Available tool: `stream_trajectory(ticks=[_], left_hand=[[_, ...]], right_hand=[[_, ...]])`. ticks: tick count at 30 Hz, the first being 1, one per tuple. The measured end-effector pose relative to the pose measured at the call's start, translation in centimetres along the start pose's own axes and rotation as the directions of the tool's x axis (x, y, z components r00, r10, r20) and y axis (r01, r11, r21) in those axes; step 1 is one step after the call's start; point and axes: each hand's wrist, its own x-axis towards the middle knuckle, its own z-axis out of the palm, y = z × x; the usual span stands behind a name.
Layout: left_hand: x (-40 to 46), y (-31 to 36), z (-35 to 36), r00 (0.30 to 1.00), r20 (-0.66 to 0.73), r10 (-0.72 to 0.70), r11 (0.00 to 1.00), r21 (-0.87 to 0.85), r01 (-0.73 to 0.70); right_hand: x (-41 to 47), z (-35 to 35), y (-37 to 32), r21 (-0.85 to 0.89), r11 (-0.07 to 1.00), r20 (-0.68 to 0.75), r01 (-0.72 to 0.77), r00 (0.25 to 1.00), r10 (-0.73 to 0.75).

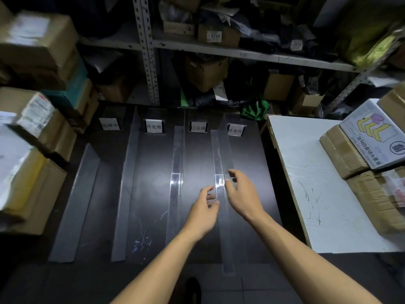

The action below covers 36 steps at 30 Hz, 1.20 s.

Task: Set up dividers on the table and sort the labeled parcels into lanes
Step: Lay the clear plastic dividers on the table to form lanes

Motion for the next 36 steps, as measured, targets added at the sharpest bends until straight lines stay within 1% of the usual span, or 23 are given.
stream_trajectory(ticks=[4, 6, 8, 10, 11, 13, 14, 15, 16, 17, 19, 21, 23, 25, 28, 29, 32, 36], left_hand=[[-0.3, 2.1, -5.8, 0.992, -0.117, 0.054, 0.997, -0.053, -0.060], [-0.7, 2.5, -9.3, 0.975, -0.203, 0.093, 0.994, -0.043, -0.104], [-1.4, 2.1, -13.5, 0.946, -0.297, 0.128, 0.990, -0.012, -0.138], [-2.5, 1.0, -17.9, 0.893, -0.424, 0.153, 0.988, 0.057, -0.142], [-3.1, 0.1, -20.1, 0.851, -0.498, 0.169, 0.985, 0.123, -0.123], [-4.3, -2.3, -24.5, 0.760, -0.623, 0.187, 0.971, 0.235, -0.046], [-4.7, -3.6, -26.5, 0.730, -0.660, 0.176, 0.965, 0.263, 0.006], [-5.0, -4.8, -28.4, 0.720, -0.675, 0.160, 0.954, 0.293, 0.063], [-5.1, -6.0, -29.9, 0.738, -0.662, 0.132, 0.937, 0.327, 0.125], [-5.1, -7.0, -31.1, 0.775, -0.628, 0.080, 0.917, 0.350, 0.189], [-5.1, -8.7, -32.8, 0.852, -0.513, -0.100, 0.896, 0.325, 0.301], [-5.1, -10.3, -33.7, 0.899, -0.355, -0.257, 0.900, 0.252, 0.356], [-5.0, -11.3, -34.1, 0.916, -0.244, -0.317, 0.897, 0.237, 0.374], [-4.8, -11.8, -34.4, 0.910, -0.242, -0.336, 0.880, 0.263, 0.395], [-4.8, -12.0, -34.8, 0.882, -0.331, -0.336, 0.869, 0.252, 0.426], [-4.8, -12.0, -35.0, 0.878, -0.364, -0.312, 0.867, 0.268, 0.420], [-5.0, -11.9, -35.6, 0.895, -0.410, -0.178, 0.842, 0.407, 0.354], [-5.1, -11.0, -36.0, 0.887, -0.451, -0.097, 0.853, 0.422, 0.308]], right_hand=[[0.2, 1.8, -5.9, 0.075, 0.989, 0.002, 0.129, 0.992, -0.130], [0.1, 3.3, -9.3, 0.114, 0.975, 0.020, 0.191, 0.981, -0.194], [-0.1, 5.3, -12.8, 0.146, 0.959, 0.068, 0.244, 0.964, -0.255], [-0.4, 7.9, -16.2, 0.132, 0.949, 0.152, 0.285, 0.940, -0.304], [-0.6, 9.3, -17.6, 0.115, 0.946, 0.200, 0.303, 0.926, -0.321], [-1.1, 12.3, -20.3, 0.103, 0.940, 0.286, 0.324, 0.896, -0.340], [-1.4, 13.9, -21.4, 0.106, 0.940, 0.319, 0.323, 0.884, -0.340], [-1.7, 15.5, -22.4, 0.108, 0.943, 0.354, 0.315, 0.874, -0.333], [-2.0, 17.2, -23.3, 0.105, 0.949, 0.393, 0.297, 0.864, -0.314], [-2.4, 18.8, -24.1, 0.101, 0.957, 0.432, 0.271, 0.855, -0.288], [-3.0, 21.8, -25.3, 0.080, 0.974, 0.495, 0.212, 0.840, -0.223], [-3.4, 24.3, -26.0, 0.033, 0.987, 0.536, 0.160, 0.830, -0.153], [-3.6, 26.1, -26.5, -0.013, 0.993, 0.574, 0.115, 0.814, -0.087], [-3.6, 27.5, -26.8, -0.046, 0.995, 0.609, 0.088, 0.792, -0.042], [-3.5, 28.6, -26.8, -0.084, 0.993, 0.635, 0.081, 0.772, -0.009], [-3.5, 28.9, -26.8, -0.095, 0.992, 0.639, 0.081, 0.769, -0.001], [-3.3, 29.6, -26.9, -0.121, 0.991, 0.649, 0.062, 0.760, 0.032], [-3.2, 30.2, -27.0, -0.122, 0.992, 0.648, 0.037, 0.760, 0.051]])
